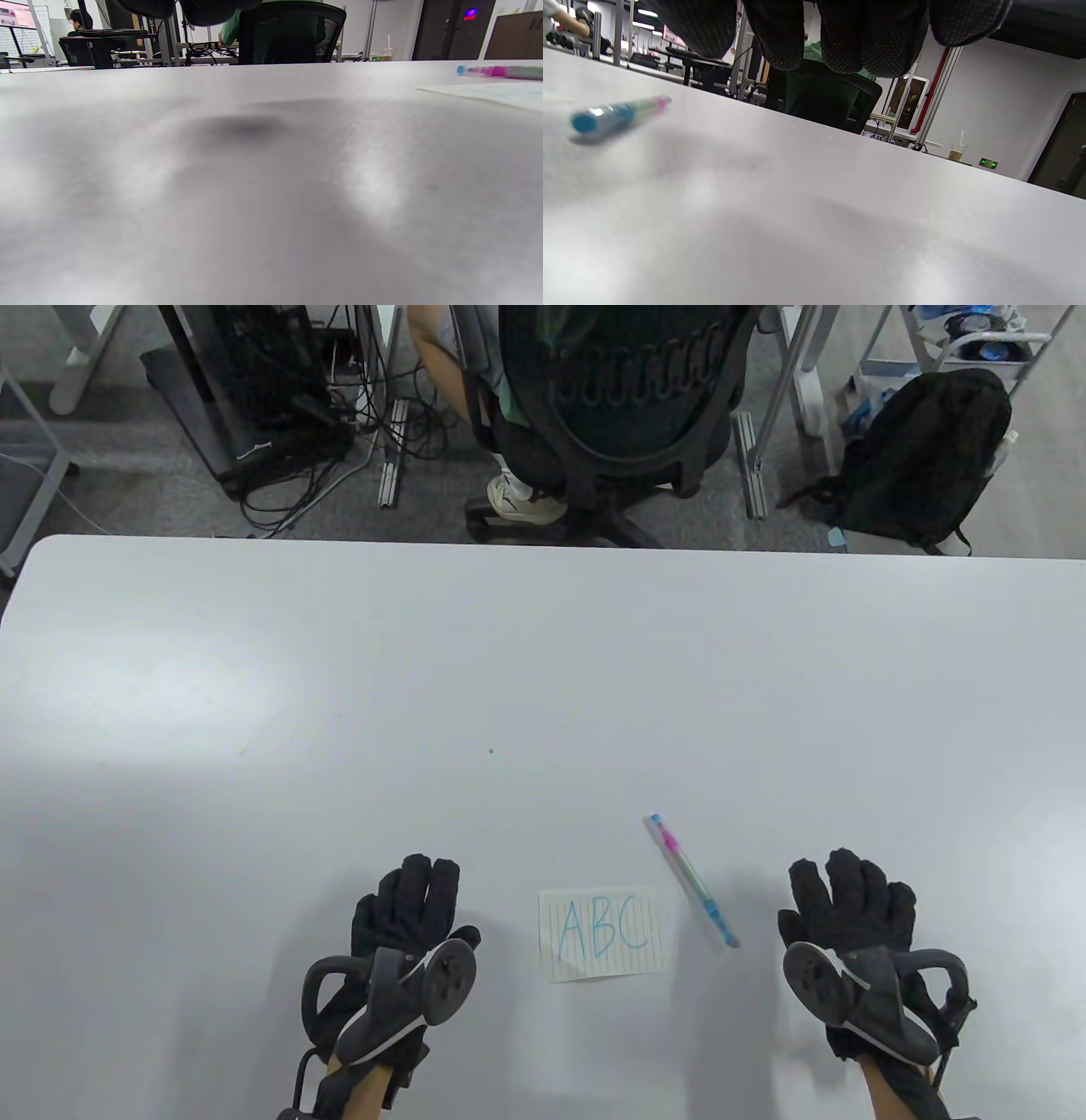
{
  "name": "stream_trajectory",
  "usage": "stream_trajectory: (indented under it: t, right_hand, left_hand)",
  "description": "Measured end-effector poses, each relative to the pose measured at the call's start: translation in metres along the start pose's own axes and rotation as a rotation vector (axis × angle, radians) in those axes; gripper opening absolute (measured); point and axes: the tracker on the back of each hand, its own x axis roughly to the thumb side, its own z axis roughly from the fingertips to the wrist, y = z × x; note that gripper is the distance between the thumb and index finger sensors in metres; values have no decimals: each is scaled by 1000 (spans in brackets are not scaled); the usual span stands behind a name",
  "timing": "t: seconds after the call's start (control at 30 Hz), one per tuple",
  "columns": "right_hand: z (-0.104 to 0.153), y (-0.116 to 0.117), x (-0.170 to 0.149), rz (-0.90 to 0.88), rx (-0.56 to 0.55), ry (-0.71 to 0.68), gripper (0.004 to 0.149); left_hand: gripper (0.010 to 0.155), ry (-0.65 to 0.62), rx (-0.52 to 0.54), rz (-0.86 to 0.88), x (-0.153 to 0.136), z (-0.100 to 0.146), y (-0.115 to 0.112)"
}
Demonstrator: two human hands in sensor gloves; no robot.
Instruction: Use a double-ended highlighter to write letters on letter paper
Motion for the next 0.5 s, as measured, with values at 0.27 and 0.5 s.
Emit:
stream_trajectory:
  t: [0.27, 0.5]
  right_hand:
    - [2, 11, -7, 15, 38, 24, 66]
    - [2, 8, -6, 10, 33, 21, 66]
  left_hand:
    - [74, 40, -41, -45, -10, -1, -4]
    - [74, 31, -56, -53, -8, -2, -5]
